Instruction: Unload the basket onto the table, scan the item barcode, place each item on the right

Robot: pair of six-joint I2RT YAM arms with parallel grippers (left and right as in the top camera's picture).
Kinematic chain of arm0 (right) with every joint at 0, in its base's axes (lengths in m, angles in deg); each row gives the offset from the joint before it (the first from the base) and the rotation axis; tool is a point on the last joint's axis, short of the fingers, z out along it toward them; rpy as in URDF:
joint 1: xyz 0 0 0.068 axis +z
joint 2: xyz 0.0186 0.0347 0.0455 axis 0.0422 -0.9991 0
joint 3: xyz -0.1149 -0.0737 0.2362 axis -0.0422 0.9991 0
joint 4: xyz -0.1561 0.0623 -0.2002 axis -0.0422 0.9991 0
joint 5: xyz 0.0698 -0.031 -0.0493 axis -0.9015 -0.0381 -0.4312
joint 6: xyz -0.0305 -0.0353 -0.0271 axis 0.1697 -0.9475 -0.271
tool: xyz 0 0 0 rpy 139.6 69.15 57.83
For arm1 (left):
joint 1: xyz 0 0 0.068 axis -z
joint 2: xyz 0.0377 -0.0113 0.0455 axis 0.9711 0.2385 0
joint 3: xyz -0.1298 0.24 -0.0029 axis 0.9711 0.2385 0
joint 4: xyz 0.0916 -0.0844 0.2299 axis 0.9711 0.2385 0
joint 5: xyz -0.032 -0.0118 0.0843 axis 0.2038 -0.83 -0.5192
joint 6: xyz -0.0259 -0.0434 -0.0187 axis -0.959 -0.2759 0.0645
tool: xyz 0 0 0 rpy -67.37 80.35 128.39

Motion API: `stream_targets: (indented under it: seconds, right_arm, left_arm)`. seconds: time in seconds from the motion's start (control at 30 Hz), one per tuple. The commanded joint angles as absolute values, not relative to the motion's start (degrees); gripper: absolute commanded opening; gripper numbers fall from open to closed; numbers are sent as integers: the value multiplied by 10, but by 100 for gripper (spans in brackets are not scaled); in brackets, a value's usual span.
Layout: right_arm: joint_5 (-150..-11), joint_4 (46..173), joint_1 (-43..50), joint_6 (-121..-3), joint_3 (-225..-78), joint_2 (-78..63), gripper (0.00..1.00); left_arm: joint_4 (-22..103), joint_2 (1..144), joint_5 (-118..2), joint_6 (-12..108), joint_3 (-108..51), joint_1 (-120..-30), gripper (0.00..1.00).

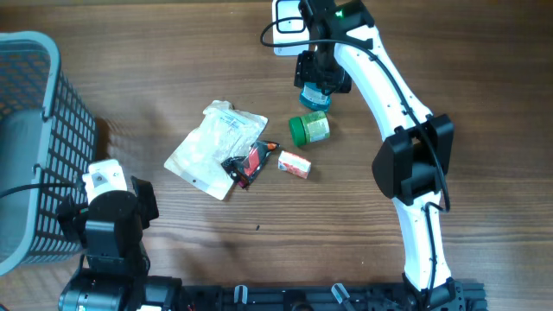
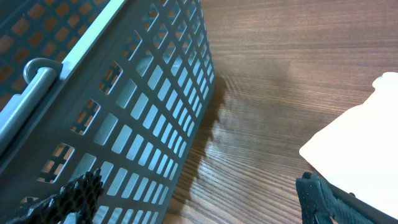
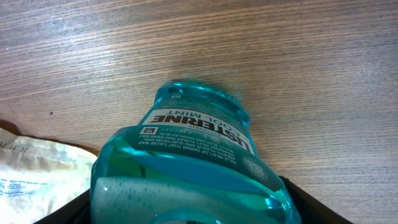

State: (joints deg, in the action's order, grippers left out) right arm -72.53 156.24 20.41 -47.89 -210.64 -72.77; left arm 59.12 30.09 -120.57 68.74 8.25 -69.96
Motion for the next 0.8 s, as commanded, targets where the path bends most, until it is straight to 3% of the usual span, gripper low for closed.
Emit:
stream_targets:
  seconds: [0.0,0.37,0.57,0.77]
  right_arm:
    - [-737,1577,205,-471,-2107,-740,66]
    - [-953,1598,204,-471,-2121,-681,66]
    - [-1242,1600,182,-470,-2121,-665,64]
    - [-1393,1595,141,-432,-2121,-665,62]
  left_arm:
    - [590,300,-1211,688,81,-704,100]
    - [590,300,-1211,688,81,-704,100]
    - [590,300,-1211,688,81,-704,100]
    - [590,300,-1211,688,81,-704,100]
